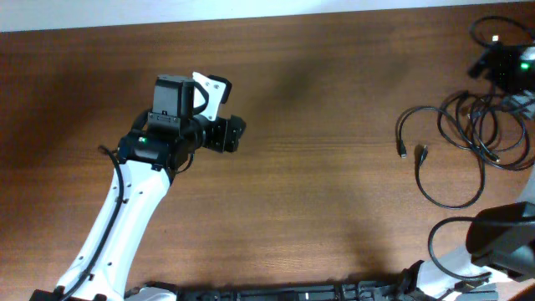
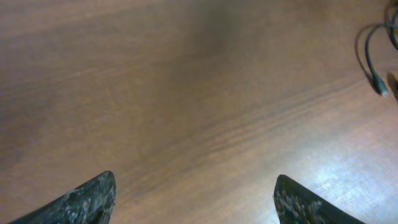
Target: Untangle cables
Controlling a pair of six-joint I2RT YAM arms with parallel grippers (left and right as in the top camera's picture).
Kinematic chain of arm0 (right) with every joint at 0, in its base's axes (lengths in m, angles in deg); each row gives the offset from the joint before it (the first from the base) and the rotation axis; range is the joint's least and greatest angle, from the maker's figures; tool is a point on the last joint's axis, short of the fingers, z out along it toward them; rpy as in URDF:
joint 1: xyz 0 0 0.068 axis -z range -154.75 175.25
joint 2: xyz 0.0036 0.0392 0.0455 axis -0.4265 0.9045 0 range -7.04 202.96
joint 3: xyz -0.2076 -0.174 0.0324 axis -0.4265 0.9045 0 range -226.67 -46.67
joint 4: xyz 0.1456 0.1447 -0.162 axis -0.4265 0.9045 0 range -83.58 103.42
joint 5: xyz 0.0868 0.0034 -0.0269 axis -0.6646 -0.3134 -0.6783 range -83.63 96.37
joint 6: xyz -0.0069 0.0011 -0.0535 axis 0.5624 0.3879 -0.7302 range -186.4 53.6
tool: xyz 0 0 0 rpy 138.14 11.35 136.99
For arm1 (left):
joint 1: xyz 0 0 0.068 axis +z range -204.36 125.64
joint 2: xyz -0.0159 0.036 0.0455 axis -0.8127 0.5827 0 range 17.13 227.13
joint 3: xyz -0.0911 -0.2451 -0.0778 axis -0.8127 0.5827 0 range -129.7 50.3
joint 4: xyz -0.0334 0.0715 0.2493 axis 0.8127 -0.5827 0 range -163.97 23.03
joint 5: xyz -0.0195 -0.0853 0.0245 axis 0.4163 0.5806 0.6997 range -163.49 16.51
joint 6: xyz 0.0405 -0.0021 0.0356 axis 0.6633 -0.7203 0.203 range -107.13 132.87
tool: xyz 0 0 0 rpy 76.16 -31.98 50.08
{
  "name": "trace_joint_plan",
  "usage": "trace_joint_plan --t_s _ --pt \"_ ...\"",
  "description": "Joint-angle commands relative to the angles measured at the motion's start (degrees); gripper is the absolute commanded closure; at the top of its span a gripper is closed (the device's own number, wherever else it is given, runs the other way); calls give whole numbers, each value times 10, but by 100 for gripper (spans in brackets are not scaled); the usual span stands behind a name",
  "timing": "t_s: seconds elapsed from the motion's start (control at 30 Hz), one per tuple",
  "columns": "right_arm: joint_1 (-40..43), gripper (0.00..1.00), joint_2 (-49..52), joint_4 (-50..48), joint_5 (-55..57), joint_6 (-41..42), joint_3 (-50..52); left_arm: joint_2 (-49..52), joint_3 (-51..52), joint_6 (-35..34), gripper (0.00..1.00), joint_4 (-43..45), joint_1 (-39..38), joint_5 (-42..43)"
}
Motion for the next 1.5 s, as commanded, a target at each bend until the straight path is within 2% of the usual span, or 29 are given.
trace_joint_plan --t_s 0.0,0.07,0.13,0.23,0.27,0.4,0.6,0.7,0.77,0.83,0.97,1.07,1.13,1.23,1.33,1.47 --pt "-87 1 4 -20 -35 -94 37 -11 0 0 20 18 2 -104" --pt "-140 1 4 -37 -31 -120 58 -7 0 -36 19 17 2 -199" --pt "-187 2 4 -45 -17 -142 78 4 0 -45 18 17 2 -221" --pt "-227 1 4 -24 25 -142 94 32 0 -52 18 -8 2 -220" --pt "-232 1 4 -5 24 -142 99 46 0 -73 14 -31 4 -220" --pt "-232 1 4 99 25 -131 107 66 0 -120 10 -145 13 -216" --pt "-232 1 1 200 29 -131 111 65 0 -120 7 -271 64 -101" --pt "-232 1 -31 176 31 -131 159 65 0 -122 5 -311 95 -73" --pt "-232 1 -100 97 29 -128 268 59 2 -131 3 -336 108 -70" --pt "-232 1 -151 40 29 -110 332 43 11 -133 2 -337 107 -68" --pt "-232 1 -281 -90 29 -103 454 -54 72 -135 1 -312 108 -70" --pt "-232 1 -393 -161 29 -103 528 -209 153 -150 1 -226 108 -134" --pt "-232 1 -442 -174 34 -103 548 -292 190 -150 1 -187 108 -143" --pt "-232 1 -570 -201 45 -103 584 -459 259 -150 1 -124 108 -147" --pt "-232 1 -658 -204 62 -103 590 -536 281 -149 1 -113 108 -161" --pt "-232 1 -678 -205 61 -103 590 -542 281 -149 1 -84 108 -160"
